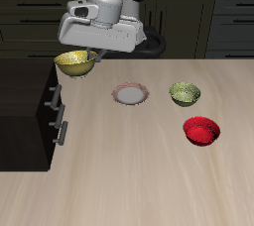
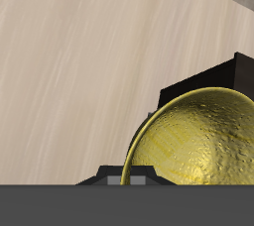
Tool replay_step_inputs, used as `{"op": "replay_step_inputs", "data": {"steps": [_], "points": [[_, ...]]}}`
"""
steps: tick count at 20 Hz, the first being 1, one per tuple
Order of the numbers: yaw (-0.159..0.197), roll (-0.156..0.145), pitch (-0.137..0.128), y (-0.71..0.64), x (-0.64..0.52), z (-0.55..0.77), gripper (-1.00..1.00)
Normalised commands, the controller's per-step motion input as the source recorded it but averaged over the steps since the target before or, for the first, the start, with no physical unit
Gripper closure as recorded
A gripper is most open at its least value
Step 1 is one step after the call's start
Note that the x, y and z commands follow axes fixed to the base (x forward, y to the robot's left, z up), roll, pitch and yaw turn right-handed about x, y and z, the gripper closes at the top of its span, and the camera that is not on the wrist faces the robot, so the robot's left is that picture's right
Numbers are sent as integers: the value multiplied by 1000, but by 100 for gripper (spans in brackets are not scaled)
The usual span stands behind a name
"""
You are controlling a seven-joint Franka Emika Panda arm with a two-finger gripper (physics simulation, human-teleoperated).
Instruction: Place the yellow bowl on top of the wooden cabinet
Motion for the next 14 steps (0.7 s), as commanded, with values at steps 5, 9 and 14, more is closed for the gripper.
{"op": "replay_step_inputs", "data": {"steps": [5, 9, 14], "points": [[7, -20, 8, -146, 6, 10, 100], [-4, -9, -3, -132, -74, 100, 100], [2, -27, -9, -168, 8, 53, 100]]}}
